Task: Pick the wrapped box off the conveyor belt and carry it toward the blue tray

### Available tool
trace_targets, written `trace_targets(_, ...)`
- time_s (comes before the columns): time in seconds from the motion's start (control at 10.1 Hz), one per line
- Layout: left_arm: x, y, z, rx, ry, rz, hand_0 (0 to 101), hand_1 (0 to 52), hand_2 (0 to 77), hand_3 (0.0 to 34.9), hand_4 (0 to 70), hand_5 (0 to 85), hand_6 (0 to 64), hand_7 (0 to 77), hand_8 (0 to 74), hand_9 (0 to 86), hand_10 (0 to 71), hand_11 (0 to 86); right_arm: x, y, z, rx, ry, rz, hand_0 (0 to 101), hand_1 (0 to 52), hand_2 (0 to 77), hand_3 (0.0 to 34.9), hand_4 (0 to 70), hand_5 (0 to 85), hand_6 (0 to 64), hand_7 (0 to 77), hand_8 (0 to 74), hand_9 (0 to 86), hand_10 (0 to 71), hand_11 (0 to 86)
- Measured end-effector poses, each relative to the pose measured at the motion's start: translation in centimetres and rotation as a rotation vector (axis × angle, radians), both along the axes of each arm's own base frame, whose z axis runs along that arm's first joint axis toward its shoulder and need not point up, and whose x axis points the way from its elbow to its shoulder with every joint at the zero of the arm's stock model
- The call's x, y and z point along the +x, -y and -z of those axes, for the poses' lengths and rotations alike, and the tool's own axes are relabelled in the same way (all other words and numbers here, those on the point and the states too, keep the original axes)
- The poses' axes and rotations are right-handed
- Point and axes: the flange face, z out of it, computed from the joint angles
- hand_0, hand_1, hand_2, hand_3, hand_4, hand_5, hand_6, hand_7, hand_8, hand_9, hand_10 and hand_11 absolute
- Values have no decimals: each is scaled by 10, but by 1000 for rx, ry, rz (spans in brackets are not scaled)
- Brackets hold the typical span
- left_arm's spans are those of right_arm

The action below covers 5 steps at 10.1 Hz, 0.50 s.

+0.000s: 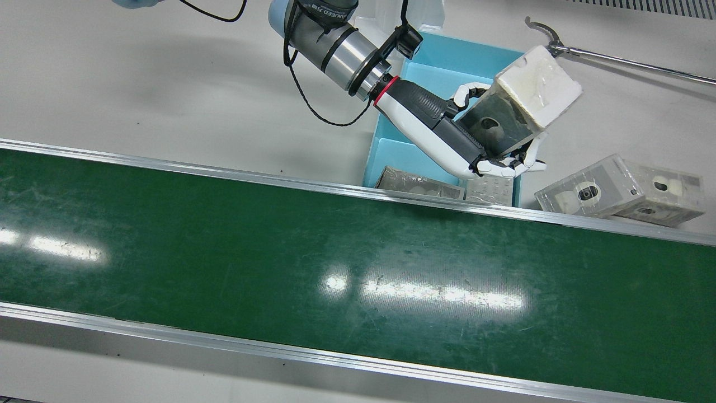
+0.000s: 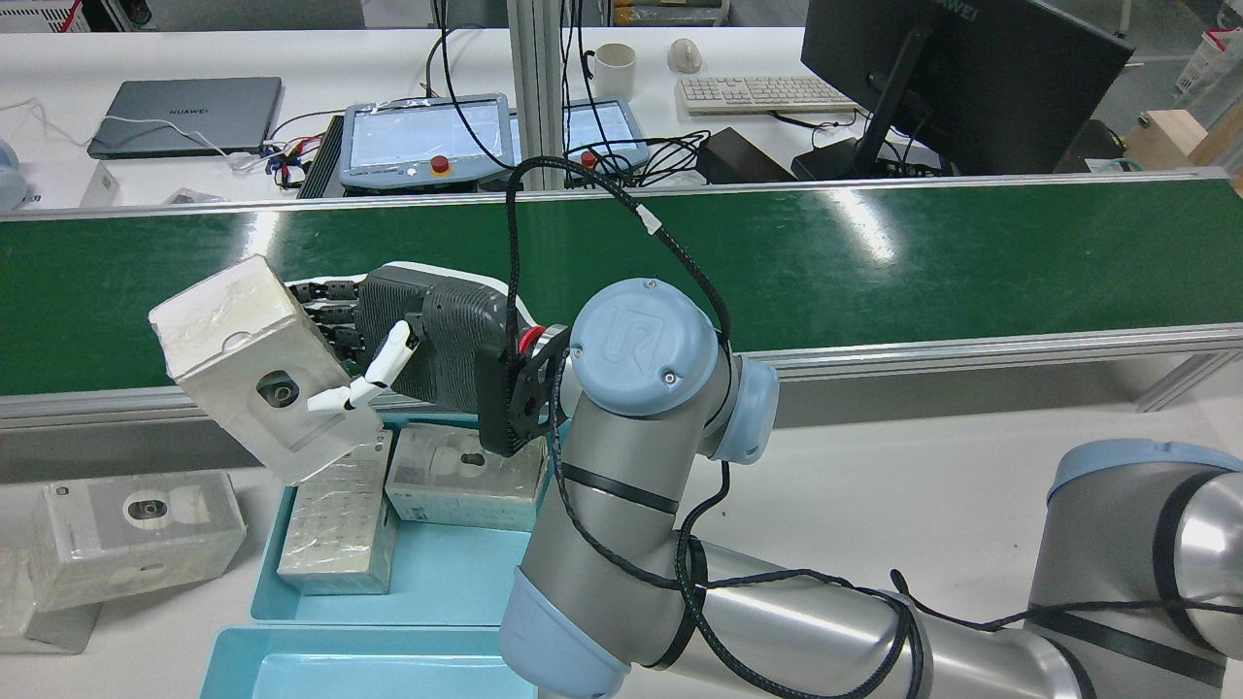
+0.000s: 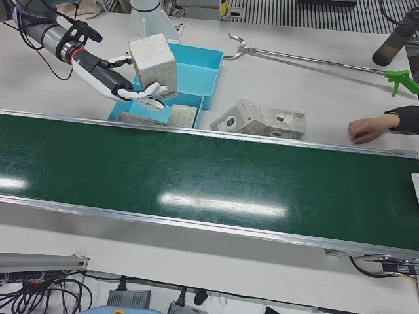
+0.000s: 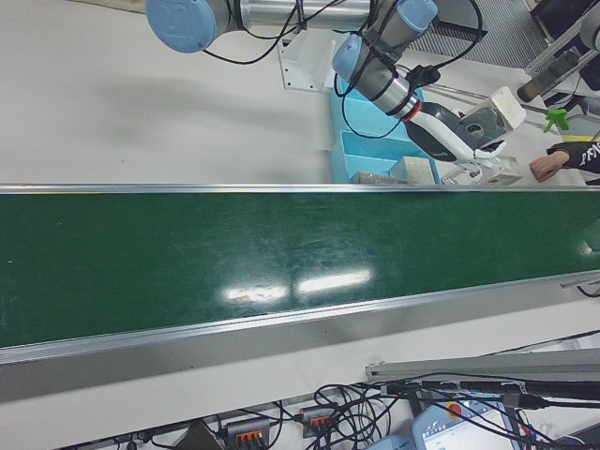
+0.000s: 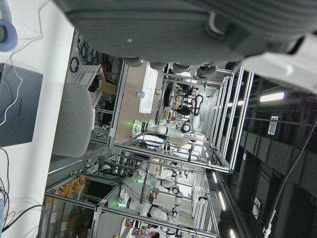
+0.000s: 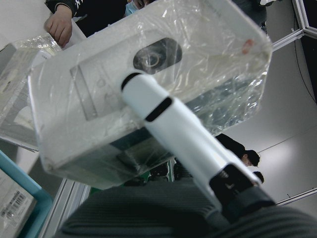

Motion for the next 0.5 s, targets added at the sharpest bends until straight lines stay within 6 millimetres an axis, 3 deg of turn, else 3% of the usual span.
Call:
trace_targets(0.1, 0, 0, 0, 0, 0, 0, 0, 0, 11, 0, 0, 11, 5, 5, 5, 5, 5, 5, 1, -1, 5, 5, 7, 1, 675, 251, 267, 0, 196, 235, 104, 142, 5, 33, 0, 16)
trace_targets(0.2, 0, 0, 0, 0, 0, 0, 0, 0, 11, 0, 0, 11, 5, 5, 5, 0, 5, 5, 1, -2, 12, 11, 17, 2, 675, 251, 267, 0, 196, 235, 104, 142, 5, 33, 0, 16)
trace_targets(0.3, 0, 0, 0, 0, 0, 0, 0, 0, 11, 0, 0, 11, 5, 5, 5, 0, 5, 5, 2, -2, 20, 17, 24, 3, 582, 289, 251, 0, 207, 235, 44, 142, 16, 38, 0, 11)
trace_targets(0.4, 0, 0, 0, 0, 0, 0, 0, 0, 11, 0, 0, 11, 5, 5, 5, 0, 5, 5, 2, -3, 25, 20, 30, 3, 588, 256, 262, 0, 207, 235, 109, 142, 16, 38, 0, 11)
trace_targets(0.5, 0, 0, 0, 0, 0, 0, 0, 0, 11, 0, 0, 11, 5, 5, 5, 0, 5, 5, 2, -3, 27, 22, 32, 3, 589, 284, 256, 0, 207, 235, 82, 142, 16, 38, 0, 11)
